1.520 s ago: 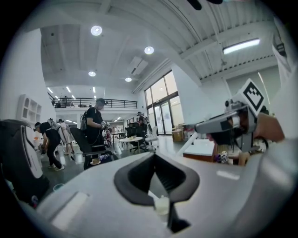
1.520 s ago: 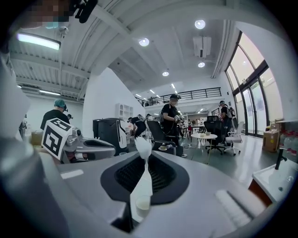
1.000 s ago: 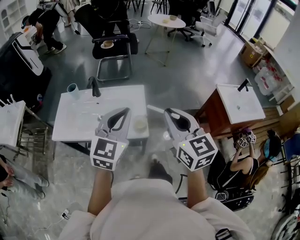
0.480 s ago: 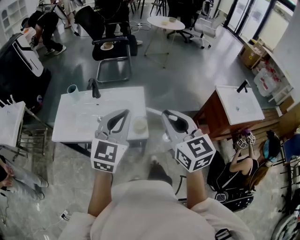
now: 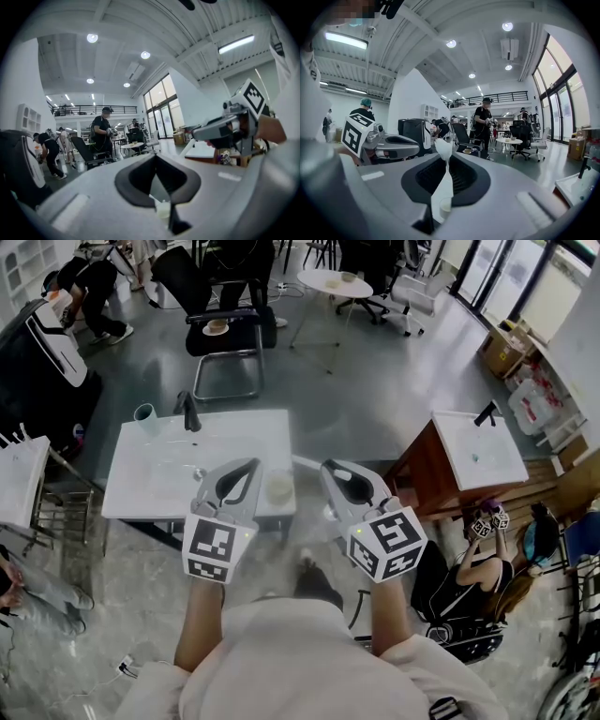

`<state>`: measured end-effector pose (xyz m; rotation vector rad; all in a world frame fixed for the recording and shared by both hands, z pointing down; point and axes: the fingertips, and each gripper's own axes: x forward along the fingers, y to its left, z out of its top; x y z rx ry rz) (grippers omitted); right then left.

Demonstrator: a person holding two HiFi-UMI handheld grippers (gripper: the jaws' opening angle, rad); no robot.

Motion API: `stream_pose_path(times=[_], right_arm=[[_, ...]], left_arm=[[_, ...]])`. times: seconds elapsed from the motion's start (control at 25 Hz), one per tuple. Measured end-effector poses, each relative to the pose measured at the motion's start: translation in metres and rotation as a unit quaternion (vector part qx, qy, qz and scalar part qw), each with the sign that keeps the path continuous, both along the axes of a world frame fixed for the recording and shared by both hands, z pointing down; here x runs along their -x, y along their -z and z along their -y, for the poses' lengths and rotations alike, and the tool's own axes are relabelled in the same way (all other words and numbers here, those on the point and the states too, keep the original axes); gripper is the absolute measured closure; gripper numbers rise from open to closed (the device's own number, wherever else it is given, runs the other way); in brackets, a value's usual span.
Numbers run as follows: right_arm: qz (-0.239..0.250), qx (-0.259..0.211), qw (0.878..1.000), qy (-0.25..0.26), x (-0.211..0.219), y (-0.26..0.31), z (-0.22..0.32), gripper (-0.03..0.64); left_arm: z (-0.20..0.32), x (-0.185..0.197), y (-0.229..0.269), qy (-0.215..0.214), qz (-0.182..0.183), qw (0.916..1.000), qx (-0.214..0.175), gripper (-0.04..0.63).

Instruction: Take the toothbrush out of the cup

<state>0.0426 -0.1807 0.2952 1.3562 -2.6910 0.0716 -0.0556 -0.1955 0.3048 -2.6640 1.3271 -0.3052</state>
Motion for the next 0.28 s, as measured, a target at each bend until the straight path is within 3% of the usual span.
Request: stream_pose_path(times=[0.28], right_arm=[[0.0, 0.005, 1.0, -0.005, -0.0079, -0.0049, 0.0047, 0.592]], left_arm=[[0.0027, -0.0039, -0.0042, 0.002, 0.001, 1.0, 0.005, 0.595]])
